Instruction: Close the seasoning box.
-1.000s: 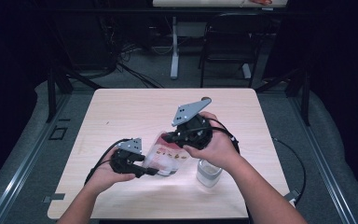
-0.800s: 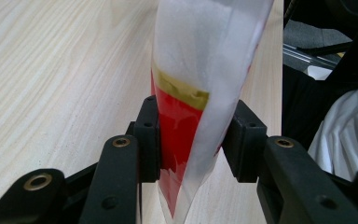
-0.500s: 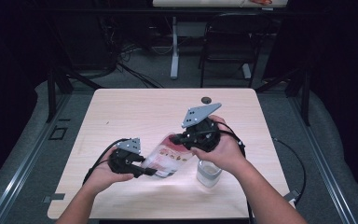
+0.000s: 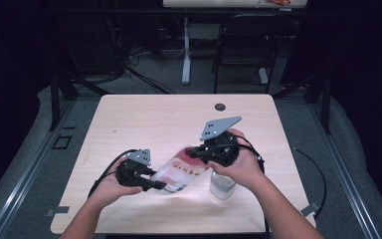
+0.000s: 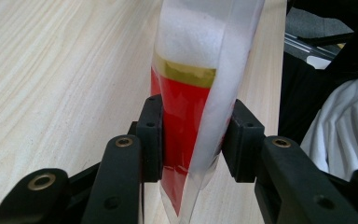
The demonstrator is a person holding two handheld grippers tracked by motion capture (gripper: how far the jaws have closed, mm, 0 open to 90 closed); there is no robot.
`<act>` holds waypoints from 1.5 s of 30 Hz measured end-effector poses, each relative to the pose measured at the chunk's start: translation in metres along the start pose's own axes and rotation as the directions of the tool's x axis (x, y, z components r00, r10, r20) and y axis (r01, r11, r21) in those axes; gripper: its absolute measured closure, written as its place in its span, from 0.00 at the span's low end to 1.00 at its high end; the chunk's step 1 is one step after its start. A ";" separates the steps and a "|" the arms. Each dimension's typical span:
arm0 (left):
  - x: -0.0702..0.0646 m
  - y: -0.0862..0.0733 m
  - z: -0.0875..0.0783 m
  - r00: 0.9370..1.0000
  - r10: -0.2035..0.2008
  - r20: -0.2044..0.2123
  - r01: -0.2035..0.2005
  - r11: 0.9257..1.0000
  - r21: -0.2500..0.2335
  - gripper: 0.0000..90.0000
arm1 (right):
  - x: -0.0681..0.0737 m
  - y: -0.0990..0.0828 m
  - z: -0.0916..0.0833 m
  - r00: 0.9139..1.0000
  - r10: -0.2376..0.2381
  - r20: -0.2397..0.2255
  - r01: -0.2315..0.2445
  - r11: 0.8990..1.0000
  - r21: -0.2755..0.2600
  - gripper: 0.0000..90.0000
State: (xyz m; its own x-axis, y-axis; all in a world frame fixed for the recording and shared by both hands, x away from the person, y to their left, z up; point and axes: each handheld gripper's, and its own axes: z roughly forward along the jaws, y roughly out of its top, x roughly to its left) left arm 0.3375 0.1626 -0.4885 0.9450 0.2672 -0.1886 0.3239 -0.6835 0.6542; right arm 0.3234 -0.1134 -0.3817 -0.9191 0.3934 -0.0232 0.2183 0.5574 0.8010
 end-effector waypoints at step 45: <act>-0.002 0.002 -0.013 1.000 -0.020 -0.018 0.021 0.999 0.043 0.73 | -0.006 -0.056 0.004 0.993 0.118 -0.007 -0.118 0.981 -0.153 0.99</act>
State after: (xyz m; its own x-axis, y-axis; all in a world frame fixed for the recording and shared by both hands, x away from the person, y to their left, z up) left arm 0.3357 0.1690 -0.4774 0.9371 0.2937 -0.1885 0.3456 -0.7063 0.6178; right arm 0.3178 -0.1440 -0.4291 -0.8890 0.4515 0.0759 0.2727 0.3890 0.8800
